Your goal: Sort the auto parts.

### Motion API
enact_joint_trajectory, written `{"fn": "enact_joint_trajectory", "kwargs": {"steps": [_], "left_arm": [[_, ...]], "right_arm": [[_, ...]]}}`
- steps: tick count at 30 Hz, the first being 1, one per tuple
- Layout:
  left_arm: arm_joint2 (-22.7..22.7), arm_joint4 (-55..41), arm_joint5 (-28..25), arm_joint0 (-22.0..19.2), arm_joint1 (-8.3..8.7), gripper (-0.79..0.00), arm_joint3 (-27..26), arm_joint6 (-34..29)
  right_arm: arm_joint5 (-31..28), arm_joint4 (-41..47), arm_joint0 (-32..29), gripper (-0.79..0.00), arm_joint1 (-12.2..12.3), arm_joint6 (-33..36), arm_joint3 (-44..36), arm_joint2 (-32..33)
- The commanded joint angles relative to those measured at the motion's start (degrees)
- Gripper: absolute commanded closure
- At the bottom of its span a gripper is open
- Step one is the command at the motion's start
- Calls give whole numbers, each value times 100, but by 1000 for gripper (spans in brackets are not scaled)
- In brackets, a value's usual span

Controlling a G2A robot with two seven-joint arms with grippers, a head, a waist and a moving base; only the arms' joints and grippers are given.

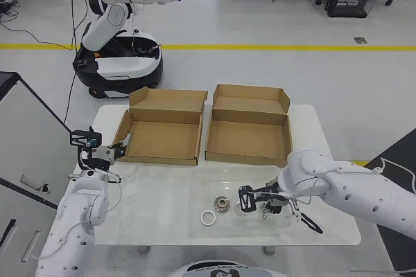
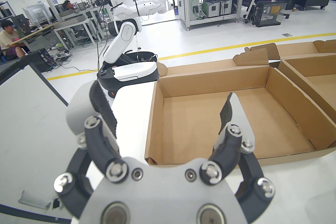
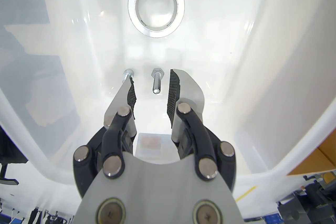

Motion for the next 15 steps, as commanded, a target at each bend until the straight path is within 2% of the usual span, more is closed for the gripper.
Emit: {"fn": "enact_joint_trajectory", "kwargs": {"steps": [1, 5, 10, 12, 13, 15], "left_arm": [[0, 0, 0, 0, 0, -785, 0, 0], [0, 0, 0, 0, 0, -785, 0, 0], [0, 0, 0, 0, 0, -785, 0, 0], [0, 0, 0, 0, 0, -785, 0, 0], [0, 0, 0, 0, 0, -785, 0, 0], [0, 0, 0, 0, 0, -785, 0, 0]], "right_arm": [[-1, -13, -6, -289, -3, -1, 9, -1], [-10, -60, -23, -231, -13, -11, 44, -7], [-6, -65, -22, -228, -23, -6, 54, -42], [-6, -46, -16, -172, -26, -6, 60, -46], [-9, -32, -13, -15, -28, -10, 57, -48], [-9, -16, 2, 0, -31, -9, 53, -50]]}}
